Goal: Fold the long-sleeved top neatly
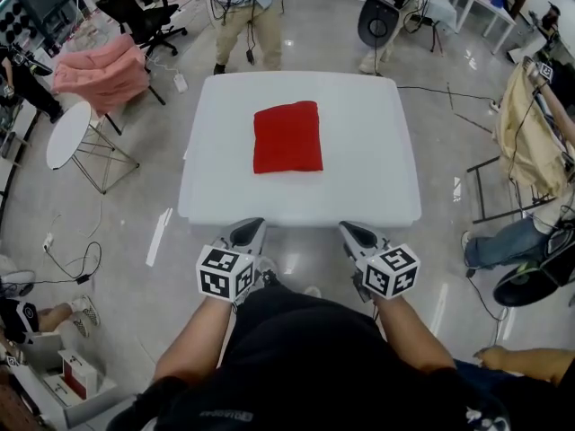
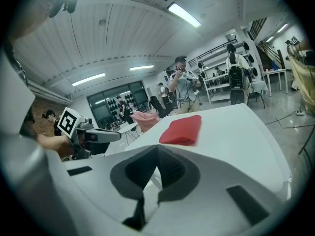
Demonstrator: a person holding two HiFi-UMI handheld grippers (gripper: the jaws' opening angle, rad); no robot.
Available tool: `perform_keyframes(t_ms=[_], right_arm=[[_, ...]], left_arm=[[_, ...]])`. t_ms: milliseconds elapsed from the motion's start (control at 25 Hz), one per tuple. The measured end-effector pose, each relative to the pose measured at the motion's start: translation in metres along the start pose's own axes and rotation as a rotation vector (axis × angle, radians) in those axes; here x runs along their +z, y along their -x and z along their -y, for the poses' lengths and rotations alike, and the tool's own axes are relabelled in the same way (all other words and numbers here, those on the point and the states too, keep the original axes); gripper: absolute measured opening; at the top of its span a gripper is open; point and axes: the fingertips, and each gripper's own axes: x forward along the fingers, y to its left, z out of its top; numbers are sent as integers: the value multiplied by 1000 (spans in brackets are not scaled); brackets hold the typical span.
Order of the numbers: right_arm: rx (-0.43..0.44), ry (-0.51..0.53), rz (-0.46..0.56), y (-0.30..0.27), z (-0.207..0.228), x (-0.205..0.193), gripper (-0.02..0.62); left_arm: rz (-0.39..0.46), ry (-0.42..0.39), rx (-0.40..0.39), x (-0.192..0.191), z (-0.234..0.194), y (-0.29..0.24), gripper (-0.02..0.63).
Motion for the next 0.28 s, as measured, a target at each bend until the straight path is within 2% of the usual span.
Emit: perform_keyframes(t_ms=[280], right_arm=[[-1, -4, 1, -2, -2, 1, 3]], left_arm=[[-3, -3, 2, 0, -3, 2, 8]])
